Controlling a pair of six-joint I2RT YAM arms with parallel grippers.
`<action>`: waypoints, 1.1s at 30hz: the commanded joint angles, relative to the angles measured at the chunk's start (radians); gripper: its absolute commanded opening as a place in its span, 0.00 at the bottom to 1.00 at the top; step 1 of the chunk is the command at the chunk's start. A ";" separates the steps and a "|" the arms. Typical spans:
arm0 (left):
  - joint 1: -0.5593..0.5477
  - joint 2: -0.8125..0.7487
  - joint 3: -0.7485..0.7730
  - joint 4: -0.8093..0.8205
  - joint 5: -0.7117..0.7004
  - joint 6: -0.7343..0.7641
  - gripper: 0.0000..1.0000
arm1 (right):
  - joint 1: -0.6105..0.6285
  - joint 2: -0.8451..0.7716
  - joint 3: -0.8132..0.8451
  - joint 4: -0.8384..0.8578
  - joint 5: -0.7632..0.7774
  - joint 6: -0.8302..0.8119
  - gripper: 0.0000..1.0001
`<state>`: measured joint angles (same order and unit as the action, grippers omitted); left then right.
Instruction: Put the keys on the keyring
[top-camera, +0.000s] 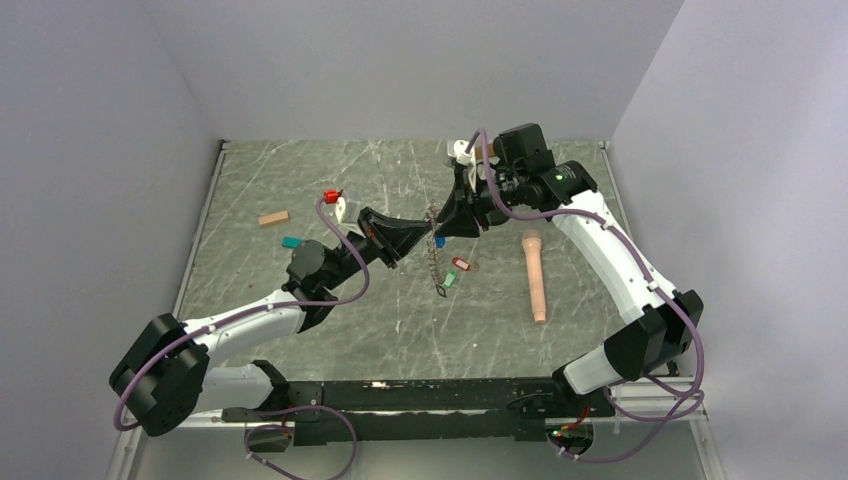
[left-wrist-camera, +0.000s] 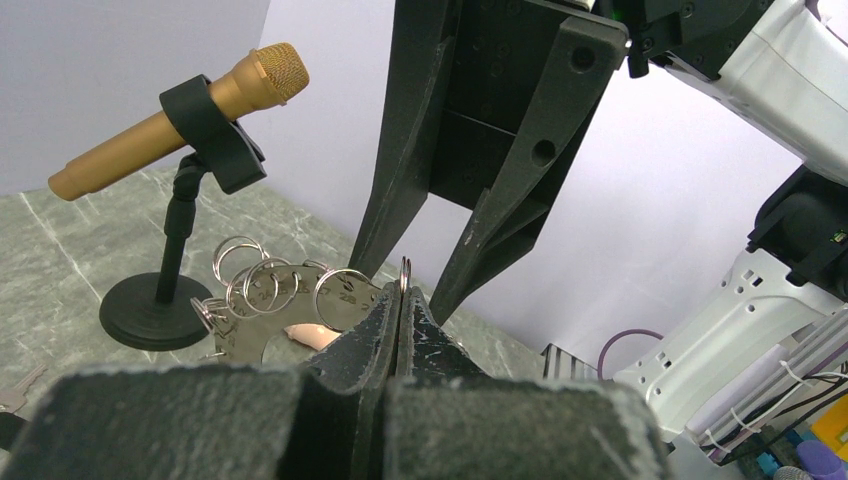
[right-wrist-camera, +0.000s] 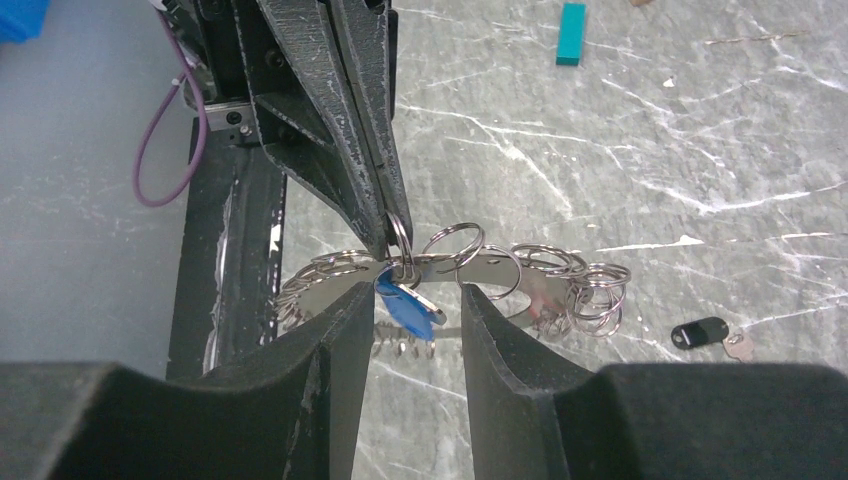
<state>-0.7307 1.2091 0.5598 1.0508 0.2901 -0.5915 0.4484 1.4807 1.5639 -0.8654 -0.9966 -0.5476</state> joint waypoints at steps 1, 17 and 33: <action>0.001 -0.003 0.020 0.090 -0.004 -0.020 0.00 | 0.000 -0.019 -0.015 0.053 -0.013 0.036 0.41; -0.003 0.001 0.032 0.055 -0.023 -0.011 0.00 | 0.013 -0.017 -0.011 0.082 0.012 0.069 0.21; -0.003 -0.008 0.025 0.026 -0.009 -0.009 0.00 | 0.002 -0.021 0.029 0.053 0.081 0.042 0.02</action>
<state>-0.7277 1.2102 0.5598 1.0138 0.2554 -0.5884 0.4557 1.4799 1.5387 -0.8291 -0.9653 -0.4797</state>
